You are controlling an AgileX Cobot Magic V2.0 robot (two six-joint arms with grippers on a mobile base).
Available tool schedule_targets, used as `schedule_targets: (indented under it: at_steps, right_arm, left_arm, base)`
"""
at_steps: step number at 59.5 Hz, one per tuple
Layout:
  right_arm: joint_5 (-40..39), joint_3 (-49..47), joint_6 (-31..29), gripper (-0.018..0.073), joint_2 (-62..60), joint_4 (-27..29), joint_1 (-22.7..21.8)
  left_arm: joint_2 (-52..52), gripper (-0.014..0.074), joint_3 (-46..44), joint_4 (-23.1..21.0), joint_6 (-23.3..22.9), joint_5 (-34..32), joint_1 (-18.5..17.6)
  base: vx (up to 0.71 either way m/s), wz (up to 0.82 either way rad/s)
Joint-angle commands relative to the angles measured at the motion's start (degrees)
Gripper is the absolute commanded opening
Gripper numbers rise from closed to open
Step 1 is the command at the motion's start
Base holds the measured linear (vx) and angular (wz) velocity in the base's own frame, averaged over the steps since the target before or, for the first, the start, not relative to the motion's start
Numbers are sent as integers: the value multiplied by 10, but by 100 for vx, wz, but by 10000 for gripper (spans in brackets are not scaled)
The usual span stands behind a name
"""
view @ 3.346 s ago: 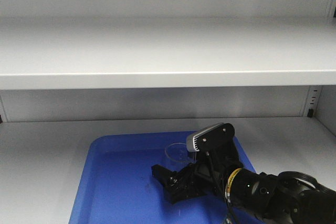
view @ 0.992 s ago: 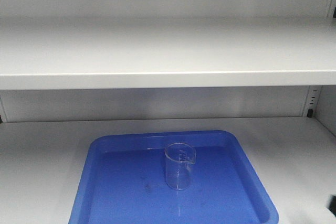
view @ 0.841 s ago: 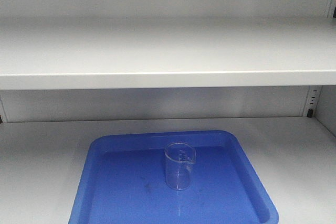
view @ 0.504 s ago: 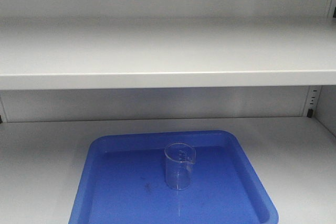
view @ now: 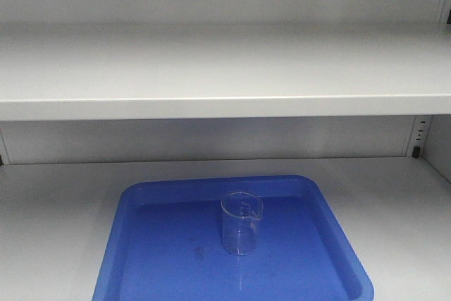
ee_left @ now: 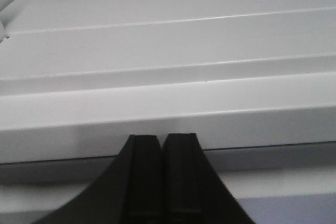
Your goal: Pick beaker and place in left cabinet
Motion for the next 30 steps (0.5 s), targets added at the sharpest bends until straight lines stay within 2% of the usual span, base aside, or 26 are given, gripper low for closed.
schedule_targets:
  at_steps: [1,30]
  right_arm:
    - [-44,3,-6,-8,-6,-1,-2]
    - [-42,3,-6,-8,-6,-1,-2]
  left_arm:
    - [-6,4,-9,2,-2,-43,-3]
    - [-6,4,-9,2,-2,-43,-3]
  base:
    - [0,0]
    - [0,0]
